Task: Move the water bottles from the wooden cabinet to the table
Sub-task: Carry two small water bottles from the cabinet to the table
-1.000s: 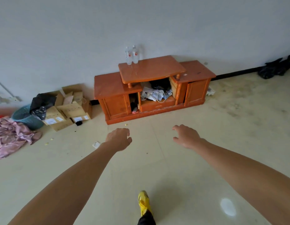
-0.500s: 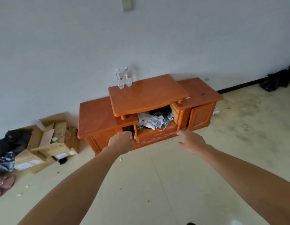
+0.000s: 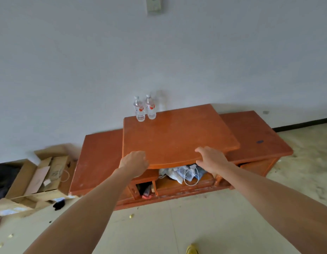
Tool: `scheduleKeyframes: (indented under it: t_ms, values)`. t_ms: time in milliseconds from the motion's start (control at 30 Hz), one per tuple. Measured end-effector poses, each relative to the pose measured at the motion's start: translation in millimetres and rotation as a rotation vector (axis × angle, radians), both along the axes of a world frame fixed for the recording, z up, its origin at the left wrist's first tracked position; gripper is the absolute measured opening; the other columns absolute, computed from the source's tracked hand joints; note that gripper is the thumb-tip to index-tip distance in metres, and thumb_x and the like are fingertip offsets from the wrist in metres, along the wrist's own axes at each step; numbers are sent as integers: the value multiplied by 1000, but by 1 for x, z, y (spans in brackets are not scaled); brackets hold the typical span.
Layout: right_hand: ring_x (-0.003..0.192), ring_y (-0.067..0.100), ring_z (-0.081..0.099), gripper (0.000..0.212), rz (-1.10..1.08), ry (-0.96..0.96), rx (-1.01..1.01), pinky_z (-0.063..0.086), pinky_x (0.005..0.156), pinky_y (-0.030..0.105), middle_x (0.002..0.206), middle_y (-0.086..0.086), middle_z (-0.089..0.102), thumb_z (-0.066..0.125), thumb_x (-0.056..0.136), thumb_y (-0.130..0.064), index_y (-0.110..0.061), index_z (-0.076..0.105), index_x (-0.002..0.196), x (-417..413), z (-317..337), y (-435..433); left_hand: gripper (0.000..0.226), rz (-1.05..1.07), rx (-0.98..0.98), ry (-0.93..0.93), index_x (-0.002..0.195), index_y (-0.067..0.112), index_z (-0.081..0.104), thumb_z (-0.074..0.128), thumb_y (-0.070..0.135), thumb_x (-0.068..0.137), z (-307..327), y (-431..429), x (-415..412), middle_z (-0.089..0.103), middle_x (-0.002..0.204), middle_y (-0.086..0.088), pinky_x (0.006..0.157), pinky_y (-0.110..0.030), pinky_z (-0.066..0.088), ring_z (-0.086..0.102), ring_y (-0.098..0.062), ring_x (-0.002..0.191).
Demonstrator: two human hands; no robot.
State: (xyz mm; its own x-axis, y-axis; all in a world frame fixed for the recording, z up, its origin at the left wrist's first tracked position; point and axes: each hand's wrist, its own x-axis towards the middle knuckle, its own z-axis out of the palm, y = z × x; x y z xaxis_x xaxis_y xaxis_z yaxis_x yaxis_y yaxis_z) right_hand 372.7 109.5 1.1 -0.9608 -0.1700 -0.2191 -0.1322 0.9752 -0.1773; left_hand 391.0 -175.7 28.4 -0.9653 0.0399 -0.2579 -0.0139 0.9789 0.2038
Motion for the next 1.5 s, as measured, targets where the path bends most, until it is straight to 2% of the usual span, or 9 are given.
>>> scheduleKeyframes:
  t_ms: [100,233,633,867,1000,1100,1233,1367,1500]
  values:
    - [89,17,62,49,44,-11,14,51,76,30,131,5,52,52,97,-36,-23,39,142,-68,13,-6,25,28,-6,-9,117,19,60,47,30,98,1,-2,-52,64,116,0,86,-35,53,62,-20,101]
    - [105,21,61,49,110,5,14,53,84,33,133,4,52,53,96,-36,-24,40,142,-147,14,-22,23,98,24,-3,114,20,61,49,31,97,-8,-16,-120,66,110,1,79,-31,51,61,-15,90]
    - [102,21,63,49,98,-43,26,54,85,34,136,4,51,51,97,-36,-24,39,143,-380,-19,-103,21,83,-29,-92,105,16,56,45,27,92,-47,-87,-363,62,111,-5,83,-37,50,61,-26,102]
    - [105,23,62,53,85,-80,31,53,85,35,134,4,51,51,97,-35,-24,34,146,-473,-61,-145,40,129,34,-45,131,17,43,44,29,93,-85,-110,-478,50,119,-8,86,-41,46,57,-33,109]
    - [107,27,62,58,126,-12,15,52,82,35,135,8,48,51,96,-32,-23,26,148,-517,-82,-171,45,125,80,63,141,24,32,39,32,97,-115,-108,-526,44,123,-9,83,-44,47,56,-32,108]
    - [98,26,64,60,166,114,-27,50,69,30,141,8,41,52,96,-30,-25,24,148,-545,-97,-193,47,93,53,95,147,27,24,34,34,101,-133,-112,-551,41,130,-11,82,-44,45,52,-31,111]
    - [99,27,64,57,266,141,-2,54,71,33,146,6,38,49,98,-29,-28,24,149,-567,-107,-217,33,77,71,129,131,21,38,36,35,101,-146,-123,-564,50,117,-12,78,-44,48,58,-34,101]
    - [72,23,58,36,240,162,79,45,57,28,117,9,53,41,101,-36,-20,40,133,-577,-113,-222,26,142,47,135,117,15,38,37,34,100,-149,-140,-555,59,97,-10,69,-38,45,59,-32,79]
    - [64,25,52,41,183,180,119,40,53,31,96,9,53,36,101,-47,-12,41,119,-569,-124,-218,33,252,75,87,118,13,36,39,41,100,-159,-152,-522,62,95,-15,63,-35,38,51,-30,70]
